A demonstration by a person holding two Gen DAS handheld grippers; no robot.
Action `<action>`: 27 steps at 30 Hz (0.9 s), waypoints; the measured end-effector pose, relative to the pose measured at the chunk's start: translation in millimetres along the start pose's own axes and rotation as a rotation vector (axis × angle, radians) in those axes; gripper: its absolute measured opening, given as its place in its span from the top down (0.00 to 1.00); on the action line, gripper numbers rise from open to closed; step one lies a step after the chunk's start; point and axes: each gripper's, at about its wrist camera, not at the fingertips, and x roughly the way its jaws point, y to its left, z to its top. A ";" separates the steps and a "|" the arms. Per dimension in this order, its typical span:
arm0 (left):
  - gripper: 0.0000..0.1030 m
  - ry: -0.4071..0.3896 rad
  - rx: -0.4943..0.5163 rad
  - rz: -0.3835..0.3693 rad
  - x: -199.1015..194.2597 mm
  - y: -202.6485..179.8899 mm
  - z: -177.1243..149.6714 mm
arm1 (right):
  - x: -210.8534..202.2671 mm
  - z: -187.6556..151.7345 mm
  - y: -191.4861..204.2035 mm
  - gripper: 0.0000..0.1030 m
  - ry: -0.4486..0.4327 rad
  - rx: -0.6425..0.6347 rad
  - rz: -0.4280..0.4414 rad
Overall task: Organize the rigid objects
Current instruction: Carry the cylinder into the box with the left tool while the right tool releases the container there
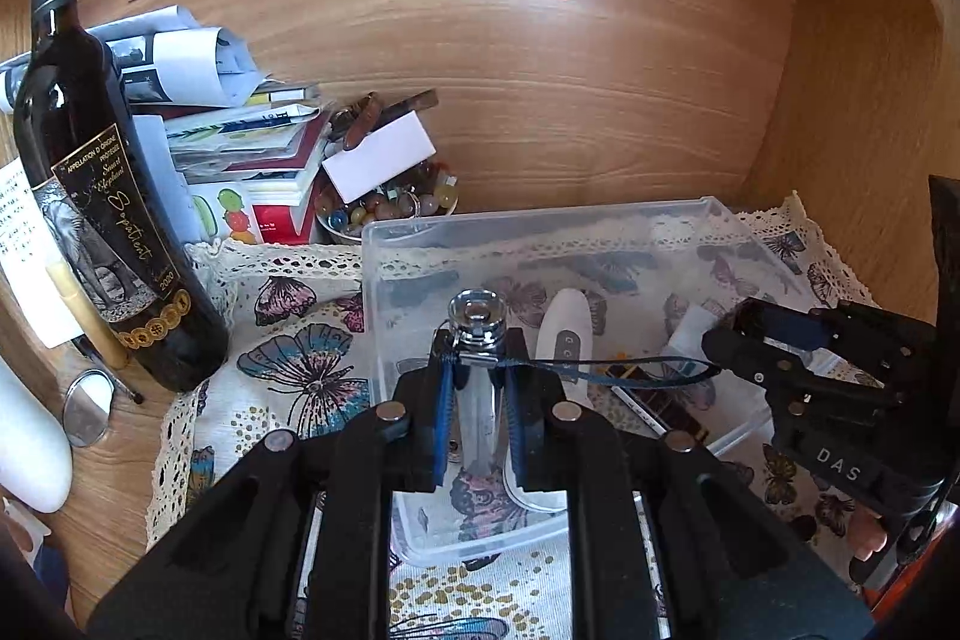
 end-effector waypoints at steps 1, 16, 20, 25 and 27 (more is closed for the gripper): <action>0.85 0.002 -0.001 0.000 0.4 -0.1 0.1 | -0.2 -0.2 -0.6 0.70 0.000 0.002 0.001; 0.66 -0.067 0.031 0.029 -38.3 -13.5 -2.3 | -44.1 2.1 -1.7 0.49 -0.084 -0.001 -0.013; 0.49 -0.110 0.035 0.036 -57.9 -17.1 -2.4 | -64.2 0.0 -1.7 0.48 -0.119 -0.005 -0.022; 0.28 -0.151 0.048 0.045 -80.9 -25.9 -9.6 | -87.5 -9.6 -3.0 0.41 -0.148 -0.008 -0.037; 0.23 -0.161 0.056 0.052 -88.2 -30.9 -15.1 | -94.1 -15.4 -3.0 0.38 -0.153 -0.011 -0.046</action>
